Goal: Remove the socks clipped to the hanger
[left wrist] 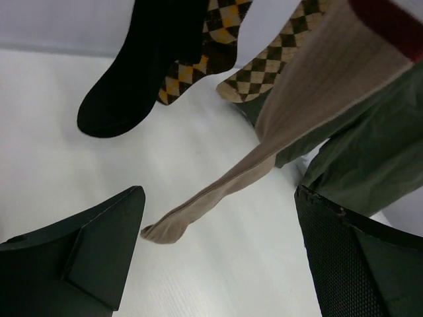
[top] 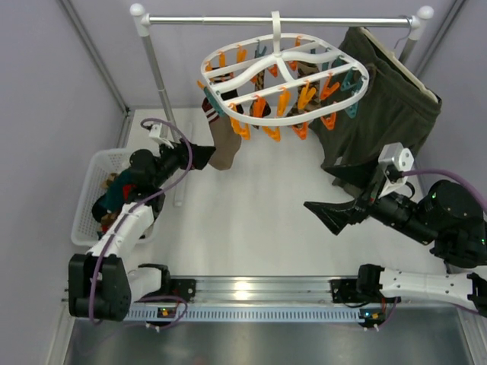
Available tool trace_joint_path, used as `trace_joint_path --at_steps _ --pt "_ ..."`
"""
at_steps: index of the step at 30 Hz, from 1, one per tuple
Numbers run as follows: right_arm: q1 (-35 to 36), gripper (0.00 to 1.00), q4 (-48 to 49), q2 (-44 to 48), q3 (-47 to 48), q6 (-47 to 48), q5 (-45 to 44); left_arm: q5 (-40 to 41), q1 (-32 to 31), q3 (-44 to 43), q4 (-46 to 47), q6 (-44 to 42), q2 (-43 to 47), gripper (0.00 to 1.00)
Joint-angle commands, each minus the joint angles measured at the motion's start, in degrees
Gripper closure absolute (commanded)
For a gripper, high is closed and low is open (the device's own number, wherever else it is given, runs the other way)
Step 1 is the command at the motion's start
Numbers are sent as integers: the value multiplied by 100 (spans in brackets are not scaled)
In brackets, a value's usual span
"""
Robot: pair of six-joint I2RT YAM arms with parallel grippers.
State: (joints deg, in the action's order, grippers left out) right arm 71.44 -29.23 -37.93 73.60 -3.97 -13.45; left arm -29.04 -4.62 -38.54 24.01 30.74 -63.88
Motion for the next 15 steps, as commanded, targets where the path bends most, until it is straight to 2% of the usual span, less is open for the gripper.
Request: trace_joint_path --at_steps 1,5,7,15 --pt "-34 1 146 -56 -74 124 220 -770 -56 233 2358 -200 -405 2" --pt "-34 1 128 -223 -22 221 282 -726 -223 251 2819 -708 -967 2" --pt "-34 1 120 -311 22 265 334 -455 -354 128 2872 -989 -1135 2" --pt "-34 1 278 -478 -74 625 730 -208 -496 -469 3408 -1228 -2338 2"
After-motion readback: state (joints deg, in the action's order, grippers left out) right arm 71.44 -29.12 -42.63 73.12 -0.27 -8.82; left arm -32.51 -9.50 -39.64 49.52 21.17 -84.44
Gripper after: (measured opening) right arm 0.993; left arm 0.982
